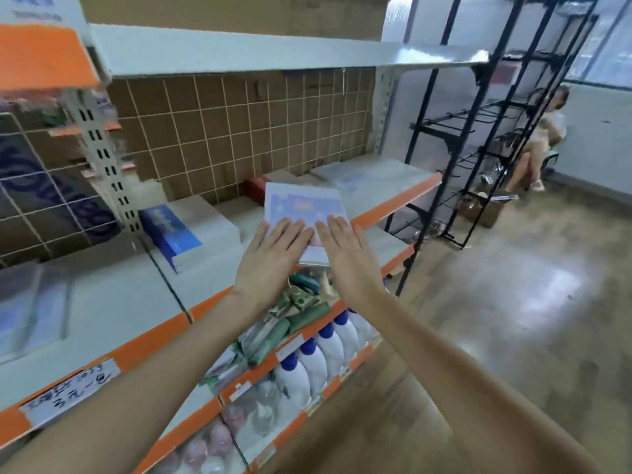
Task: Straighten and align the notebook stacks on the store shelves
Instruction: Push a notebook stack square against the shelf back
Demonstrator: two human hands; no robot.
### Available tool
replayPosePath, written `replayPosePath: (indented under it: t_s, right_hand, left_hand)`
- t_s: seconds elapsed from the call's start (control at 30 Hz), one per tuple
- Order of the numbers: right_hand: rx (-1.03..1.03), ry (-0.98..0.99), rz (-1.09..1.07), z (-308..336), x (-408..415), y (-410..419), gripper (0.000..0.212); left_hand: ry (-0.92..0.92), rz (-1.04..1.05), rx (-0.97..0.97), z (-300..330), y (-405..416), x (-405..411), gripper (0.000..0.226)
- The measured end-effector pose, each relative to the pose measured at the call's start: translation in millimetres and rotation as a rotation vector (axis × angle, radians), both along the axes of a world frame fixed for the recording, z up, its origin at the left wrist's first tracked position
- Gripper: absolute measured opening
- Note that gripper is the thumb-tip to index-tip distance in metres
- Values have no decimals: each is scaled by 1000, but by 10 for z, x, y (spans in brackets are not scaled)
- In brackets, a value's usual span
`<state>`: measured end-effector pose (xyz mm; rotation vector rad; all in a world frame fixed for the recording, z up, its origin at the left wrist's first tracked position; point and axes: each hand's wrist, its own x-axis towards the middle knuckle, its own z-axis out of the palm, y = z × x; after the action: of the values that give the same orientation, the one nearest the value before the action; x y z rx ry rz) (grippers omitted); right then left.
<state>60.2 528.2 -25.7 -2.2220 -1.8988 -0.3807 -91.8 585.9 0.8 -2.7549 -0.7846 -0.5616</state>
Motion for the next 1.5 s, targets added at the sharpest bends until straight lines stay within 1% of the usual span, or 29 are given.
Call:
replayPosePath:
  t_s: [0.1,0.17,0.23,0.3,0.33,0.37,0.43,0.57,0.63,0.7,0.77,1.0,1.1,1.23,1.3,1.37,1.43,1.5]
  right_hand:
    - [-10,-1,-34,-117,432,220,73]
    - [-35,-12,-55,-188,763,407,73]
    - [-54,1,-72,-205,1130,637,72]
    - [-81,-1,-78,-173,1491,881,72]
    - [-101,-16,-80,-150,1660,1004,72]
    - [-118,-30,-86,-132,1824,1122,71]
    - [-140,-36,-103,-111,2127,1358,69]
    - [-196,-11,-108,-125,2603,1734,69]
    - [-215,-5,-98,-176,2812,1899,67]
    - [-233,6,-63,-245,3012,2070,64]
    - [-245,36,-15,-328,3212,2253,63]
    - [-307,85,193,-594,3932,2860,68]
    - [-350,72,279,-658,4213,3031,68]
    - [-407,95,372,-711,4467,3184,69]
    - [-448,120,425,-717,4557,3248,69]
    - [-500,197,482,-712,4642,3296,74]
    - [-540,334,533,-716,4735,3312,80]
    - [-532,456,543,-737,4836,3294,82]
  left_hand:
    - [36,0,-5,-120,315,496,49]
    - [5,-21,-7,-178,528,857,52]
    - [33,5,-14,-255,780,1245,48]
    - [-32,-9,-19,-303,1033,1609,46]
    - [-45,-16,-17,-332,1154,1771,40]
    - [-4,-4,-6,-328,1271,1929,40]
    - [27,0,-2,-316,1514,2220,52]
    - [-9,-11,3,-390,1880,2725,52]
    - [-7,23,-29,-453,2021,2923,51]
    - [37,84,-149,-594,2197,3131,53]
    - [57,145,-258,-721,2346,3298,60]
    - [14,394,-267,-982,2598,3853,57]
    - [41,452,-269,-1049,2620,4083,59]
    - [56,512,-350,-1110,2601,4229,60]
    - [29,534,-372,-1164,2544,4218,61]
    - [-37,548,-385,-1203,2453,4186,67]
    - [-77,567,-422,-1218,2366,4140,77]
    - [-140,607,-480,-1217,2312,4098,88]
